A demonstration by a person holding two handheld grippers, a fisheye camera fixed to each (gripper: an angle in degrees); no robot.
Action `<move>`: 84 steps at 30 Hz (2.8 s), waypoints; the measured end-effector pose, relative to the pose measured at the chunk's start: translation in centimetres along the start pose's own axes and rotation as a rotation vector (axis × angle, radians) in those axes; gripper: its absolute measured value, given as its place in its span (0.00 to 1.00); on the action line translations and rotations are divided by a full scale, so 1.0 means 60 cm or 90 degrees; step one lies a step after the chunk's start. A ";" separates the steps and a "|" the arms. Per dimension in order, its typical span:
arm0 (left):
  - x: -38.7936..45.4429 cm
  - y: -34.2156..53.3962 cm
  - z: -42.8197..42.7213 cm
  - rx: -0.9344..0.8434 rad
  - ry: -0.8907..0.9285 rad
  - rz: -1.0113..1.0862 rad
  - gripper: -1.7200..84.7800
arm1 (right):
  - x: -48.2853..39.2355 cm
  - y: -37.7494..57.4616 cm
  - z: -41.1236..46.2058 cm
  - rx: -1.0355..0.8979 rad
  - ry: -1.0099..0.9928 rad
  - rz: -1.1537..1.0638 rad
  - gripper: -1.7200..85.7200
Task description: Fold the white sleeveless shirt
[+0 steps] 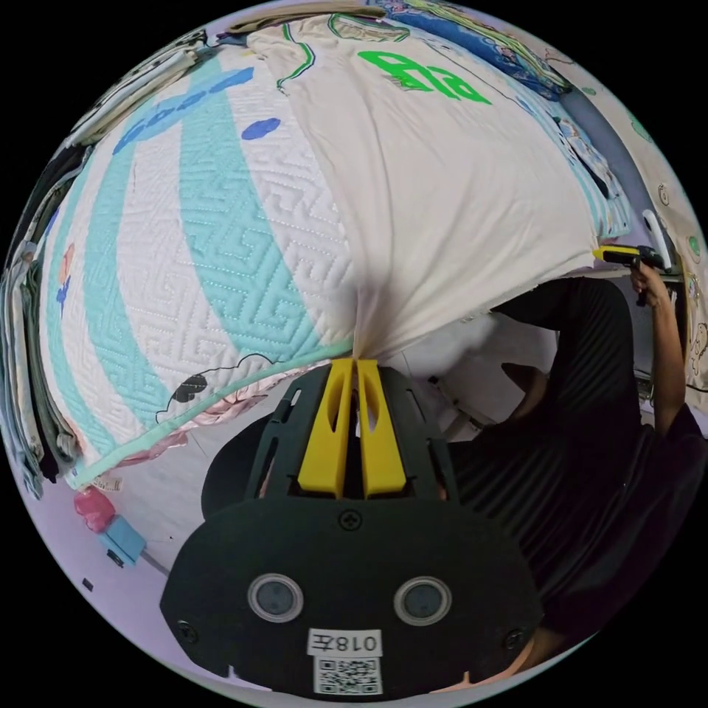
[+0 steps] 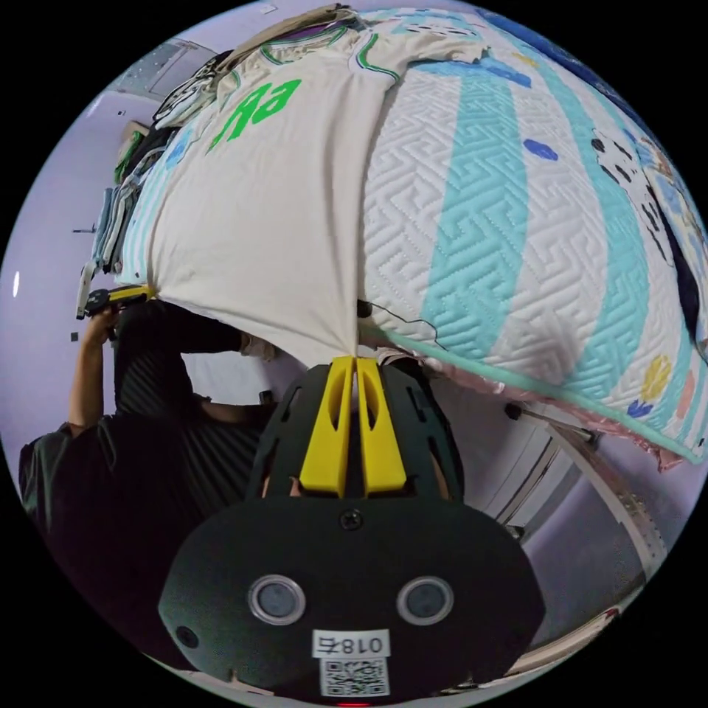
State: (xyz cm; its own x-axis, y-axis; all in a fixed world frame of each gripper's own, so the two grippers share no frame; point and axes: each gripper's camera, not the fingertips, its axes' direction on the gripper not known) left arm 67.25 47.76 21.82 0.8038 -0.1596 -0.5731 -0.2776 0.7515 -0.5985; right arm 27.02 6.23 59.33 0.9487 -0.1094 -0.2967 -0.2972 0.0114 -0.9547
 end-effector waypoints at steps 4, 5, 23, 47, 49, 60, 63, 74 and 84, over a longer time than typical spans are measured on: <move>0.028 -0.007 -0.023 -0.026 -0.011 -0.003 0.02 | 0.041 0.020 0.043 -0.054 0.006 0.058 0.02; 0.032 -0.005 -0.029 -0.034 -0.020 -0.002 0.02 | 0.046 0.033 0.049 -0.069 0.041 0.061 0.03; 0.505 -0.401 -0.400 0.394 -0.060 0.337 0.12 | 0.131 0.283 0.035 0.577 -0.270 0.158 0.09; 0.608 -0.883 -0.184 0.293 0.013 0.307 0.01 | 0.181 0.302 0.091 0.469 -0.278 0.069 0.12; 0.562 -0.886 -0.204 0.321 0.111 0.262 0.01 | 0.160 0.292 0.105 0.416 -0.230 0.047 0.13; 0.432 -0.885 -0.218 0.375 0.257 0.195 0.01 | 0.099 0.201 0.209 0.173 -0.121 0.008 0.14; 0.399 -0.885 -0.206 0.381 0.274 0.181 0.01 | 0.088 0.180 0.226 0.152 -0.112 -0.002 0.10; 0.213 -0.838 -0.168 0.452 0.378 0.067 0.01 | -0.034 0.198 0.175 0.209 0.018 -0.090 0.02; -0.160 -0.607 -0.065 0.670 0.510 -0.175 0.01 | -0.273 0.117 0.185 0.156 0.128 -0.353 0.02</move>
State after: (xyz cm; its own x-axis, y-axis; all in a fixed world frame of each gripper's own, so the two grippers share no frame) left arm 67.63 19.42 46.95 0.1426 -0.4379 -0.8876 0.6630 0.7081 -0.2428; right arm 10.57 19.12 57.23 0.9086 -0.3487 0.2298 0.2877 0.1237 -0.9497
